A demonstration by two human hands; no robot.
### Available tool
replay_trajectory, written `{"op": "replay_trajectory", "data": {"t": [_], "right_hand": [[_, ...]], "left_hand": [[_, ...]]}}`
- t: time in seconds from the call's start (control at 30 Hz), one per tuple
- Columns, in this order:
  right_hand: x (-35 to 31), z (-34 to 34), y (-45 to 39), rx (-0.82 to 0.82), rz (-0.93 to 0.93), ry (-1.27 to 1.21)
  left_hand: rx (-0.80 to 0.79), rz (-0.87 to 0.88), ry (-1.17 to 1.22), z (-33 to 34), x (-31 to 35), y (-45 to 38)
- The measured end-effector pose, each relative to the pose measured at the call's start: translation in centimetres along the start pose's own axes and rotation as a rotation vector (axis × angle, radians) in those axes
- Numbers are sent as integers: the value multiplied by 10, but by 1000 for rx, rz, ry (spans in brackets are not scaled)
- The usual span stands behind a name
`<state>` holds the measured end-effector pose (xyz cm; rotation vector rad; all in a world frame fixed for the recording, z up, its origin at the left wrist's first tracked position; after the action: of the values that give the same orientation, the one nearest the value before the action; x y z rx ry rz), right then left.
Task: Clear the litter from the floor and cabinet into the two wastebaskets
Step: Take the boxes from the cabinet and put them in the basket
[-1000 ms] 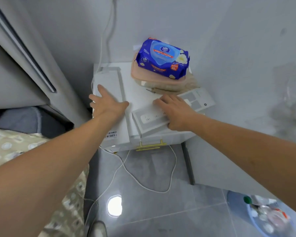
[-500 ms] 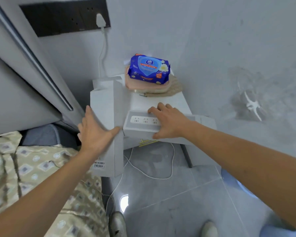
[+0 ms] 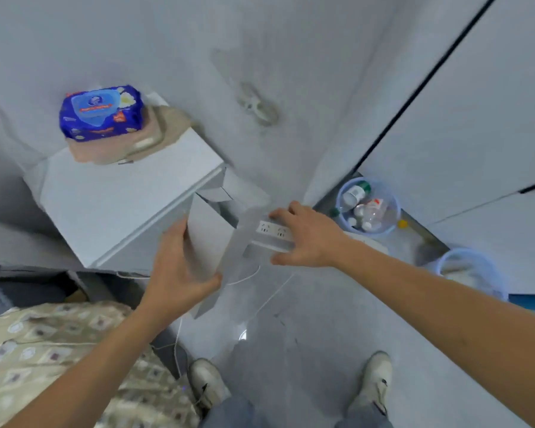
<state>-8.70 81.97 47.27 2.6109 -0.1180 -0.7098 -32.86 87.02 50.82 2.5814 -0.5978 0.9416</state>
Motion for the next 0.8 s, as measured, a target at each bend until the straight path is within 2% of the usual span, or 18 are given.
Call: {"op": "replay_trajectory", "data": {"t": [0.3,0.5,0.63,0.8], "right_hand": [[273,-13,195,155,353,-213],[435,-25,321,251,580,-337],[516,-14,386,292,745,-377],[589,31,422,365,906,-438]], "left_hand": [[-356,296,-179,237,220,-30],[-433,387,-218,382,364,-47],[-492,390,-302,474,416,-52],[-606,302,-485,580,421,-59]]}}
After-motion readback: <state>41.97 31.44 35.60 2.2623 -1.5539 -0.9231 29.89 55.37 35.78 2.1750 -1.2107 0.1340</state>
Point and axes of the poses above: each hand's wrist, its own y-axis away from the middle knuckle, its own z-axis out of the palm, x = y × z, the point moved 8 cm from there along -y, towards the middle knuckle, and after that the axes turned 8 degrees about -y, right-handed, at the moved point
